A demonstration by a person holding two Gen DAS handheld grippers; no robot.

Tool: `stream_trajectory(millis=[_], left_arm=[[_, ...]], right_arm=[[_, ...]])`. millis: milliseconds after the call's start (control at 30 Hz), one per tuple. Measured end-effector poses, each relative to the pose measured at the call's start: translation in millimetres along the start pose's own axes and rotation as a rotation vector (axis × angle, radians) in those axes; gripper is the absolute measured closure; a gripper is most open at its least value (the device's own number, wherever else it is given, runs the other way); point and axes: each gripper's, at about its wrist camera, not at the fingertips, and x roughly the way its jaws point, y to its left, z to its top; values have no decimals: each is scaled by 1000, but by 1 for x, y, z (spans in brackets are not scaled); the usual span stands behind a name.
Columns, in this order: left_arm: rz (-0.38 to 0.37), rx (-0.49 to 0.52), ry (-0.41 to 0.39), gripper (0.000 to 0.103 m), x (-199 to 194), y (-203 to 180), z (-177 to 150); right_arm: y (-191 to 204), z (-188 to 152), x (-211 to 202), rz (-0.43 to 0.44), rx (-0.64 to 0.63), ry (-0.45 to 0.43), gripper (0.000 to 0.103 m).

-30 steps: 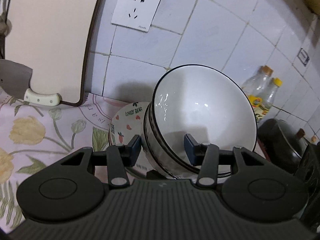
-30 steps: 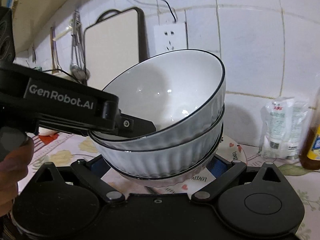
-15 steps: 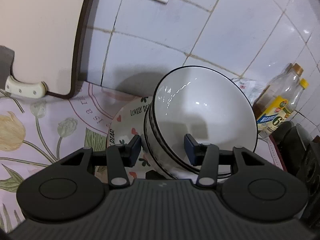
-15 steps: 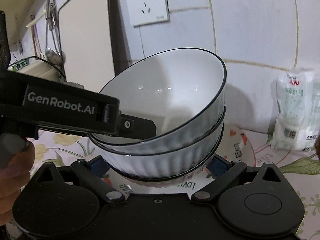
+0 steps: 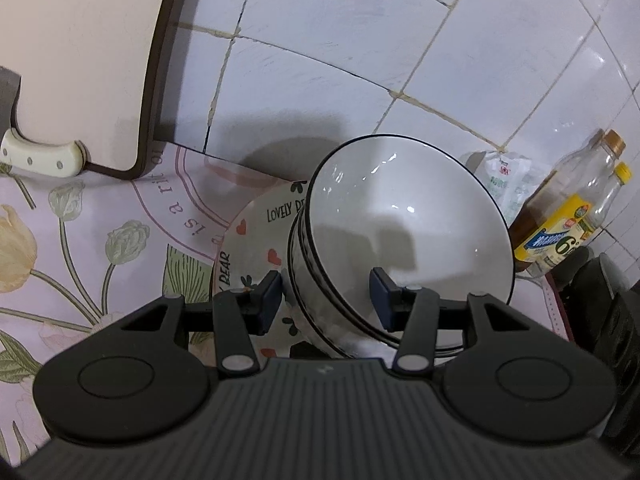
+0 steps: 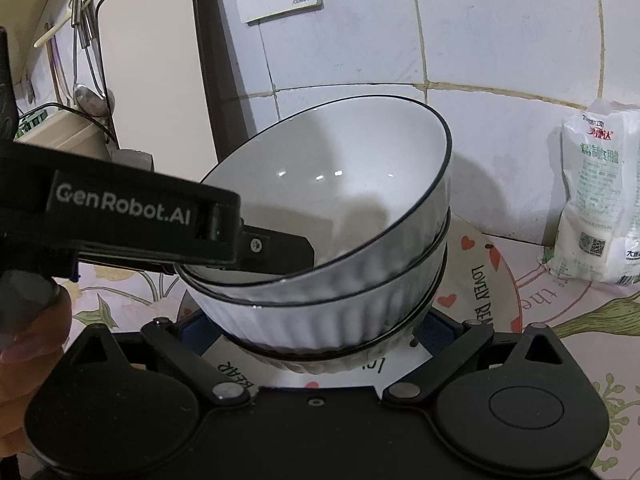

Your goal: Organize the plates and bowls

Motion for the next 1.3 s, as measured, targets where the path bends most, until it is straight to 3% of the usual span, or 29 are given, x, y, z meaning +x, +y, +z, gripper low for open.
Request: stream_trajectory(millis=[367, 700, 1300], left_arm=[[23, 102, -144, 46, -53, -18, -18], [25, 229, -196, 42, -140, -40, -50], [72, 346, -294, 26, -284, -76, -122]], right_arm=[[5, -20, -36, -31, 10, -90, 2], [33, -47, -122, -78, -72, -232, 2], [64, -73, -289, -114, -23, -314, 2]])
